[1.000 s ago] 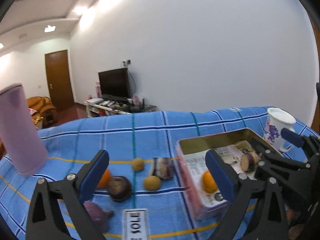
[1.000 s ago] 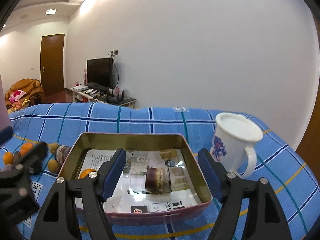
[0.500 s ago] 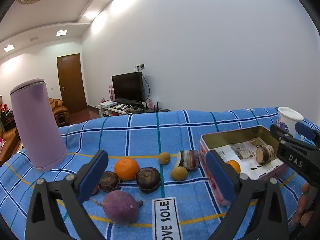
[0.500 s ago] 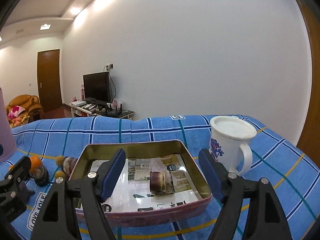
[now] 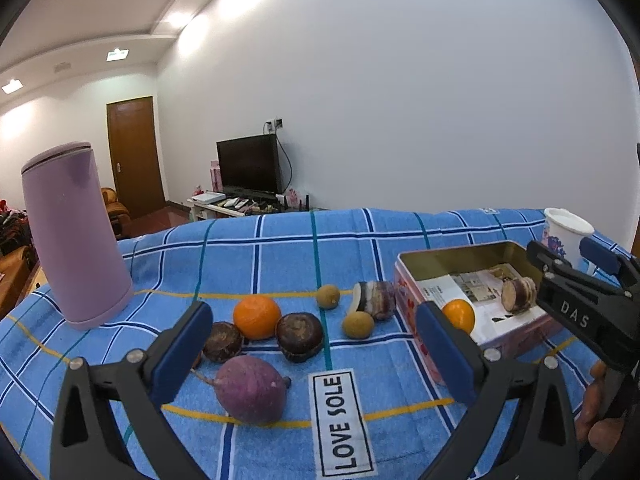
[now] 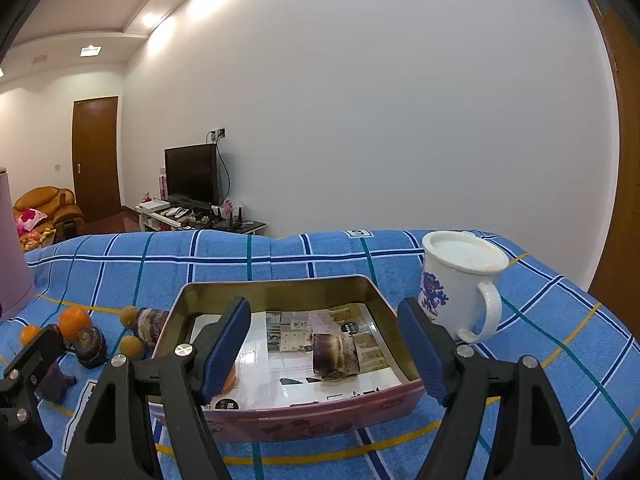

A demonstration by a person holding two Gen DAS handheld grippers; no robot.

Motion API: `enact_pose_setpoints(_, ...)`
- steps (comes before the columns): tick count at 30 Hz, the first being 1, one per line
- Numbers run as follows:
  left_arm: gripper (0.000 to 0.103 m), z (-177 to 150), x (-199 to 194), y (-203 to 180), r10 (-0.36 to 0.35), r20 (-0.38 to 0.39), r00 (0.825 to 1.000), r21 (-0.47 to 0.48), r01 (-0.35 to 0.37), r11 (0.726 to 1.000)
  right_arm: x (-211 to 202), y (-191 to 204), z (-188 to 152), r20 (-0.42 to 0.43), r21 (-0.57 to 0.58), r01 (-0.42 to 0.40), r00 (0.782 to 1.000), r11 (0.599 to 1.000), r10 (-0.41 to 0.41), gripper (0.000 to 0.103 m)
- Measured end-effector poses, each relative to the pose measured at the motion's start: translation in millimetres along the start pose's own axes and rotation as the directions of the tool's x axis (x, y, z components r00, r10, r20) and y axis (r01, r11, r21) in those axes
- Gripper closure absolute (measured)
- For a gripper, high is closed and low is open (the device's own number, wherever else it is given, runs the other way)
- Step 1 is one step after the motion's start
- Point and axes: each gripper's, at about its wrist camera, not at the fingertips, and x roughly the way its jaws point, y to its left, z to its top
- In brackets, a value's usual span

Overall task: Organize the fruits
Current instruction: 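Lower the orange into the pink tin and release it with the left tool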

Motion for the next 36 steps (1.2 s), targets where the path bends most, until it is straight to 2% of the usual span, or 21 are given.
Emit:
enact_pose_setpoints(7,0.0,-2.9,-6.2,-2.2,-0.013,0.002,1.0,0.024,0.013,1.0,-0.2,1.9,-1.0,-0.011,0.005,-0.006,1.0,1.0,0.006,0.026)
enact_pose_setpoints(21,0.0,-5.8,-1.3,11.7,-0.017,-0.043,0.999,-0.03,0.016,0.999,-5.2,10.4,-2.2,-0.011,-0.012,-0.01,1.0,1.0,0.01,0.025)
enact_pose_setpoints(36,0.0,-9.0,5.6,37.8,0.061,-0.093,0.994,-0.027,-0.063,0.998,-19.5,38.8,-7.8,-0.033,-0.053,-0.074,0.997,0.996,0.073,0.025)
